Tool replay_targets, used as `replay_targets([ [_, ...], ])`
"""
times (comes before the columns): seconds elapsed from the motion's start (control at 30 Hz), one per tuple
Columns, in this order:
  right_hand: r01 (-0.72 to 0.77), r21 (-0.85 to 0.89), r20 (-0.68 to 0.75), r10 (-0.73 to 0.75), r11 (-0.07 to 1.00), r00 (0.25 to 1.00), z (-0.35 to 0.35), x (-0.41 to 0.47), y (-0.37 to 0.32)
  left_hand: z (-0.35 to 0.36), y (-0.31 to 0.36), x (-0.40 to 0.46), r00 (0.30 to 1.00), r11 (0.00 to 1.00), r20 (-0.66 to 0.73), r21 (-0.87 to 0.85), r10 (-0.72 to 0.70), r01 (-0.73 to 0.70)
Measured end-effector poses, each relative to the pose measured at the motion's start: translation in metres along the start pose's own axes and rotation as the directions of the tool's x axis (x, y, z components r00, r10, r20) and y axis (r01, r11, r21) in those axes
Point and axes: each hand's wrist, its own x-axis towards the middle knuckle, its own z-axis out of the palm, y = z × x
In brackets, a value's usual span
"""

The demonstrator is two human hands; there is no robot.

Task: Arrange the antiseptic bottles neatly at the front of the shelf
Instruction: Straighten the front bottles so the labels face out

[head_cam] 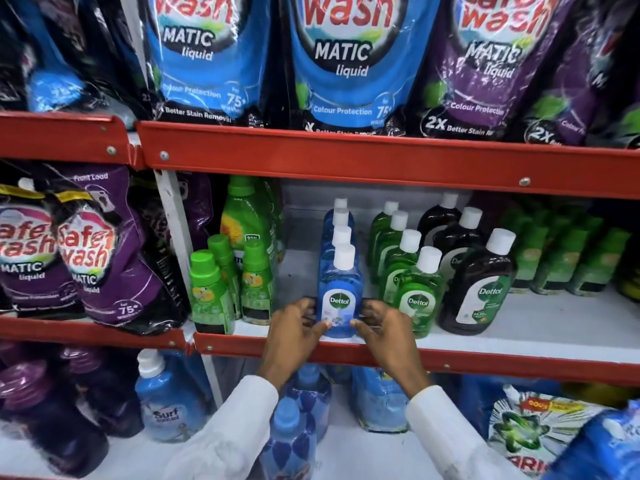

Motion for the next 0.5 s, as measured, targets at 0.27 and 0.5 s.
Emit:
replay_targets([
  [0.27, -0.018, 0.051, -0.042, 0.02, 0.999, 0.999, 0.005, -0.002, 0.004, 0.003, -0.004, -0.004, 0.997, 0.998, -0.055, 0.006, 0.061, -0.061],
  [0.5, 0.011, 0.185, -0.33, 0.051, 0.983, 0.943, -0.025, -0.037, 0.01, 0.004, 0.017, -0.038, 0.894, 0.99, -0.441, -0.072, 0.075, -0.118],
])
